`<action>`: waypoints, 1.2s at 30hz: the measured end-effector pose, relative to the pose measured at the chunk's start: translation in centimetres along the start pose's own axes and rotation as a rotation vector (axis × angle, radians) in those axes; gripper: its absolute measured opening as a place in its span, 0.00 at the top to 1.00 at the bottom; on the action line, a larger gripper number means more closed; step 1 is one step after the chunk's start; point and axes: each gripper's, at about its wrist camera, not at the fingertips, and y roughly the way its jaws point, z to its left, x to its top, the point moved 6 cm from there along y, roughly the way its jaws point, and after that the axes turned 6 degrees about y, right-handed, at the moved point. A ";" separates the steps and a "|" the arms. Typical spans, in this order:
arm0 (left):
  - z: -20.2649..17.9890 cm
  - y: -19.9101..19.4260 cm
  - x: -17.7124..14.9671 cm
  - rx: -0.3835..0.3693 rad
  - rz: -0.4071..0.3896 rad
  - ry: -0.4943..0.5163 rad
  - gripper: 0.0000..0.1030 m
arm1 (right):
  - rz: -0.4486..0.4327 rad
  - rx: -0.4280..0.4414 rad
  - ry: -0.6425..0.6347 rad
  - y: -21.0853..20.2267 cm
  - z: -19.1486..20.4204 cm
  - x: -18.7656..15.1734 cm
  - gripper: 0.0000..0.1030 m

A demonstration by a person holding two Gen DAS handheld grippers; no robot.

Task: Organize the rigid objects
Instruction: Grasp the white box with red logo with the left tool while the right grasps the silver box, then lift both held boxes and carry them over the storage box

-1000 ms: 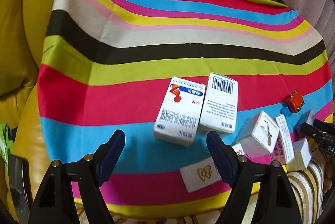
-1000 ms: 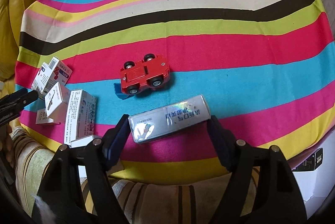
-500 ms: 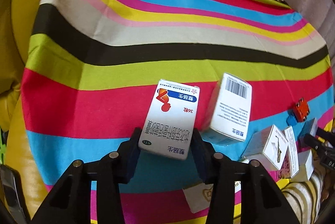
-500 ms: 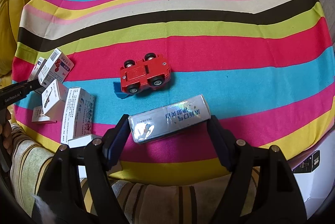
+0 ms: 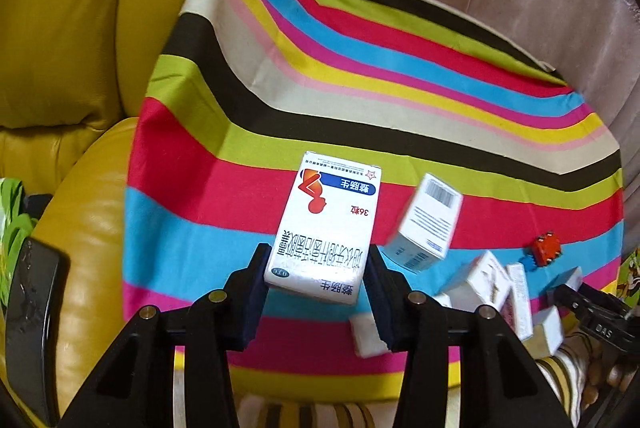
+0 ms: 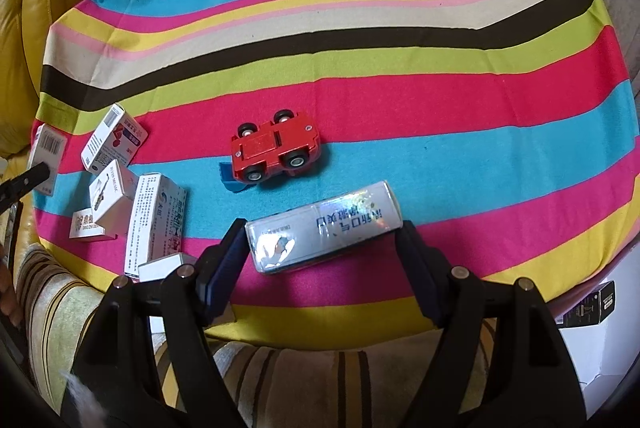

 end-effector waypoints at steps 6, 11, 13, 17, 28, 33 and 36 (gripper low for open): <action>-1.3 -2.5 -2.1 -0.009 -0.030 -0.017 0.55 | -0.047 -0.005 -0.015 -2.0 0.1 -0.4 0.25; -3.1 -3.9 -3.7 -0.023 -0.047 -0.010 0.55 | -0.060 0.008 -0.013 -3.3 -0.2 -1.1 0.25; -3.8 -3.9 -4.0 -0.039 -0.048 -0.008 0.55 | -0.063 0.015 -0.009 -3.8 -0.3 -1.5 0.25; -5.5 -4.5 -5.0 -0.053 -0.046 0.015 0.55 | -0.075 0.023 -0.007 -4.9 -0.6 -2.2 0.25; -11.3 -6.3 -7.0 -0.124 -0.056 0.113 0.55 | -0.115 0.027 0.009 -8.6 -2.8 -4.4 0.25; -14.3 -7.2 -8.0 -0.169 -0.054 0.157 0.55 | -0.122 0.025 0.024 -10.0 -4.2 -5.6 0.25; -16.0 -7.5 -8.7 -0.210 -0.051 0.176 0.55 | -0.124 0.027 0.032 -10.8 -4.9 -6.4 0.25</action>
